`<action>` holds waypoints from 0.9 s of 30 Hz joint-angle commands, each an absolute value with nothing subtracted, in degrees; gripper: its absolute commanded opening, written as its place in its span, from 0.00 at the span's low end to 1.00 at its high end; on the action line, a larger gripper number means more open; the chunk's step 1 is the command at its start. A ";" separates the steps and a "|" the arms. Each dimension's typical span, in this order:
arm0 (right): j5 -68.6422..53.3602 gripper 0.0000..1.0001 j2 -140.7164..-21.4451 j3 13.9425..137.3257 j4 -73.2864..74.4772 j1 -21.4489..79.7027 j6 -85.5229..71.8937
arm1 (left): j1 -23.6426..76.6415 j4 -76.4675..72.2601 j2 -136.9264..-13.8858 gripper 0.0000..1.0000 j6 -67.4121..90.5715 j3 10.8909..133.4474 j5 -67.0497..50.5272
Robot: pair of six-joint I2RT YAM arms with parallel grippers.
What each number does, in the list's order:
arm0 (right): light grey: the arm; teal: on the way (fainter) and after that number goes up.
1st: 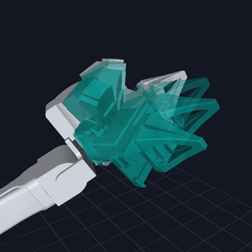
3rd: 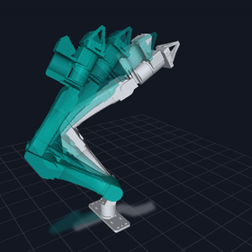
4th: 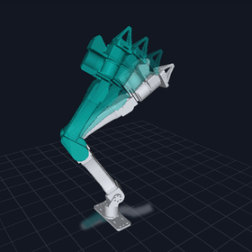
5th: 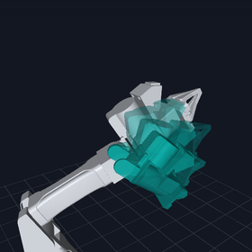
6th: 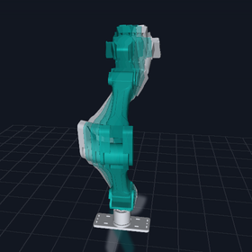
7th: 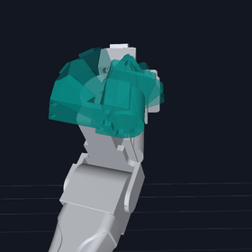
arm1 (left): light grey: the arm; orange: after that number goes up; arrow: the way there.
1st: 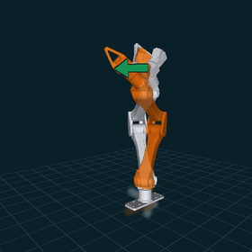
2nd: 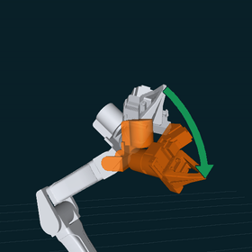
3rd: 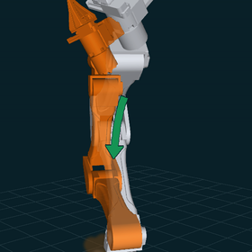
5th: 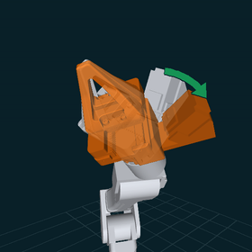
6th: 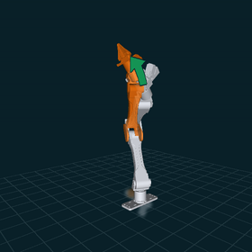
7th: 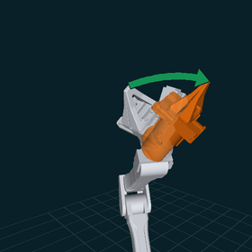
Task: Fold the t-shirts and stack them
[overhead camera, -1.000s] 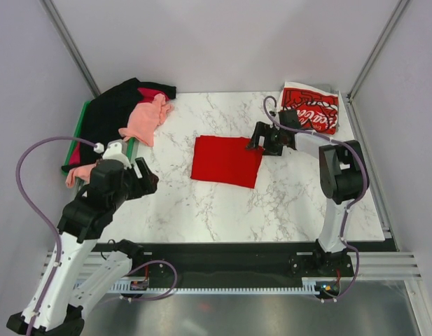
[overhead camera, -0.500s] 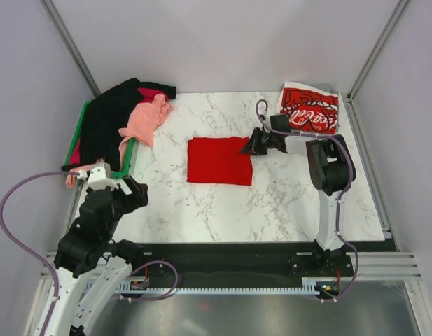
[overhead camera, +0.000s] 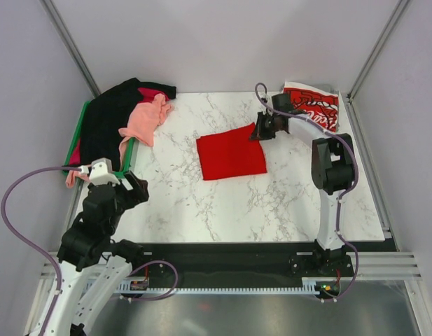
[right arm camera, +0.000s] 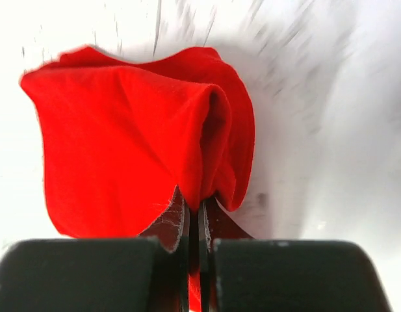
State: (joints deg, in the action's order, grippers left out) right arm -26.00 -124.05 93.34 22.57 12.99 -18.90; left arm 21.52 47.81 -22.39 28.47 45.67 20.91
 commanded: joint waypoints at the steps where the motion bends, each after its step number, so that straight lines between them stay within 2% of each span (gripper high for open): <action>1: -15.04 0.00 -120.14 103.77 32.41 10.99 -10.55 | 20.57 45.44 -22.15 0.87 28.12 45.97 22.32; 12: -3.70 0.00 -126.21 126.37 41.48 5.89 -4.94 | 18.90 45.35 -24.87 0.84 27.95 46.05 21.80; 18: -2.63 0.00 -126.56 136.47 43.33 3.26 -1.94 | 17.75 45.00 -25.75 0.83 27.42 45.97 20.74; 27: -4.66 0.00 -126.56 141.76 43.24 0.26 2.11 | 17.49 45.00 -27.07 0.81 27.33 46.14 20.74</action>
